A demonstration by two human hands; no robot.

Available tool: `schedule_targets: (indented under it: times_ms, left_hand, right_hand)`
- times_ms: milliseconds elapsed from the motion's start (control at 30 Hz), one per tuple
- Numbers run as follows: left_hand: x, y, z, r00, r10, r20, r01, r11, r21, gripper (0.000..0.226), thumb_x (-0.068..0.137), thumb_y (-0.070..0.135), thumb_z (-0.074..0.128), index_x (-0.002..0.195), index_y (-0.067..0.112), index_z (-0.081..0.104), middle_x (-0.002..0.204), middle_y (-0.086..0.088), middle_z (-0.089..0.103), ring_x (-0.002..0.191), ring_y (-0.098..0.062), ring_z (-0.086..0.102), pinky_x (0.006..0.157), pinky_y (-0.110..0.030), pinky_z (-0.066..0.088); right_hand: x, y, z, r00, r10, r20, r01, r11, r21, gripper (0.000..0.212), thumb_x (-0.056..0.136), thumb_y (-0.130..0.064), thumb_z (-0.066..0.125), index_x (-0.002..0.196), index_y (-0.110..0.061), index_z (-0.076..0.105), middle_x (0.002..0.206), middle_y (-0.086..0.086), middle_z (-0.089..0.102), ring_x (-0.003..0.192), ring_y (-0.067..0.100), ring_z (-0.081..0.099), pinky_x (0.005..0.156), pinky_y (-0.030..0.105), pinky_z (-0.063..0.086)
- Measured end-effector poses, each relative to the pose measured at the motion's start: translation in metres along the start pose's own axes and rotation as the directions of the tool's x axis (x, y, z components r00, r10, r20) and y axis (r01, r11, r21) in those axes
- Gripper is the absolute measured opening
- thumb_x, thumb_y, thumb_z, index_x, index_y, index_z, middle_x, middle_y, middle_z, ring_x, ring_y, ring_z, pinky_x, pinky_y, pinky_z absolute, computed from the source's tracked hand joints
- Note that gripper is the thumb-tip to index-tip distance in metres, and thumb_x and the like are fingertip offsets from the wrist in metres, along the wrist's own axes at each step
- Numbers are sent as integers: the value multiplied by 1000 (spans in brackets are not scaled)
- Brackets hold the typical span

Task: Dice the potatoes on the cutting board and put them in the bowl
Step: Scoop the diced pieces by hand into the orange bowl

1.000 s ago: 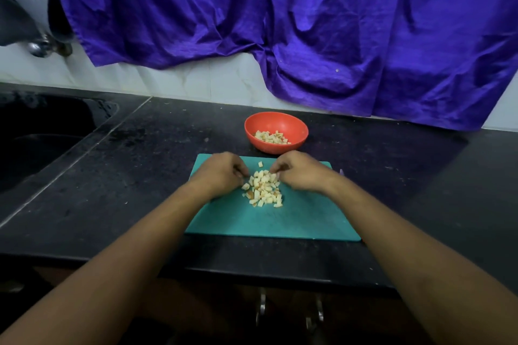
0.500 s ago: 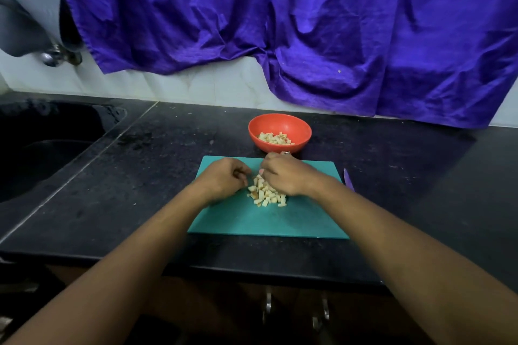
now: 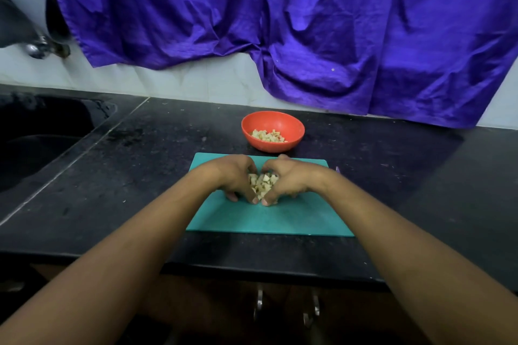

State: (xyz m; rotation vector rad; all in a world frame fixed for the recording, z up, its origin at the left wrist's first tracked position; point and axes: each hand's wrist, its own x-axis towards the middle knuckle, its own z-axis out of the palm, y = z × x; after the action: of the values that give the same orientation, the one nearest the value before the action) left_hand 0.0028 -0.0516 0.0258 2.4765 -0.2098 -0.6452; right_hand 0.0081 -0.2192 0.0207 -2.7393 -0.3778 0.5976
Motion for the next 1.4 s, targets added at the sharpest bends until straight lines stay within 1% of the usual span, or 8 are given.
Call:
schedule_targets:
  times_ms: [233, 433, 533, 633, 933, 1133, 1300, 1400]
  left_hand:
    - [8, 5, 2, 999, -35, -36, 25, 969, -244, 45, 81, -9, 77, 118, 14, 65, 105, -10, 68, 86, -21, 73, 71, -28, 63]
    - [8, 16, -3, 997, 25, -73, -54, 904, -425, 25, 81, -14, 73, 99, 4, 74, 91, -16, 76, 79, -23, 76, 73, -32, 65]
    - [7, 25, -9, 990, 68, -120, -113, 897, -426, 31, 83, -14, 73, 109, 3, 72, 95, -17, 76, 76, -21, 74, 64, -26, 63]
    - [10, 32, -13, 986, 96, -137, -149, 877, -456, 36, 88, -16, 65, 119, 1, 68, 98, -15, 75, 80, -20, 74, 73, -28, 64]
    - [14, 18, -25, 940, 121, -319, -257, 865, -431, 29, 93, -12, 57, 100, 12, 72, 106, -11, 75, 88, -19, 73, 66, -26, 60]
    - [32, -23, -13, 973, 11, -231, -101, 919, -381, 25, 93, -8, 63, 99, 14, 72, 107, -11, 72, 95, -20, 69, 73, -28, 61]
    - [45, -40, -2, 972, 39, -230, -146, 871, -470, 21, 96, -5, 62, 100, 14, 71, 106, -11, 70, 92, -16, 68, 71, -20, 58]
    - [47, -45, 1, 971, 52, -234, -164, 856, -491, 22, 96, -6, 62, 102, 14, 71, 110, -14, 72, 95, -17, 69, 79, -23, 59]
  right_hand:
    - [3, -15, 8, 993, 120, -16, -93, 843, 530, 37, 82, 12, 72, 113, -5, 59, 93, 15, 68, 74, 23, 72, 63, 34, 64]
    - [-1, -3, 8, 989, 112, 94, -117, 222, 968, 32, 87, 17, 47, 117, 13, 57, 111, 30, 64, 103, 45, 71, 73, 46, 65]
    - [-5, 3, 7, 985, 118, 128, -106, -175, 979, 37, 92, 5, 43, 128, 10, 54, 129, 31, 61, 112, 48, 67, 66, 48, 64]
    - [-7, 5, 11, 976, 169, 140, -71, -361, 930, 35, 103, -14, 43, 128, 6, 58, 124, 23, 66, 107, 38, 69, 65, 46, 61]
    - [-13, 5, 9, 965, 198, 172, -41, -534, 844, 31, 108, -19, 45, 116, 6, 61, 93, 21, 63, 81, 30, 63, 60, 35, 62]
    - [-1, 10, -36, 959, 273, 78, 93, -561, 823, 37, 108, -23, 47, 122, 9, 59, 120, 22, 65, 95, 27, 65, 73, 36, 62]
    - [37, 5, -87, 924, 377, -64, 214, -371, 903, 45, 107, -37, 47, 125, 3, 60, 116, 21, 60, 101, 31, 63, 79, 43, 60]
    - [63, 6, -94, 917, 392, -77, 114, -74, 991, 63, 104, -54, 43, 132, 0, 60, 127, 20, 60, 117, 34, 60, 103, 54, 48]
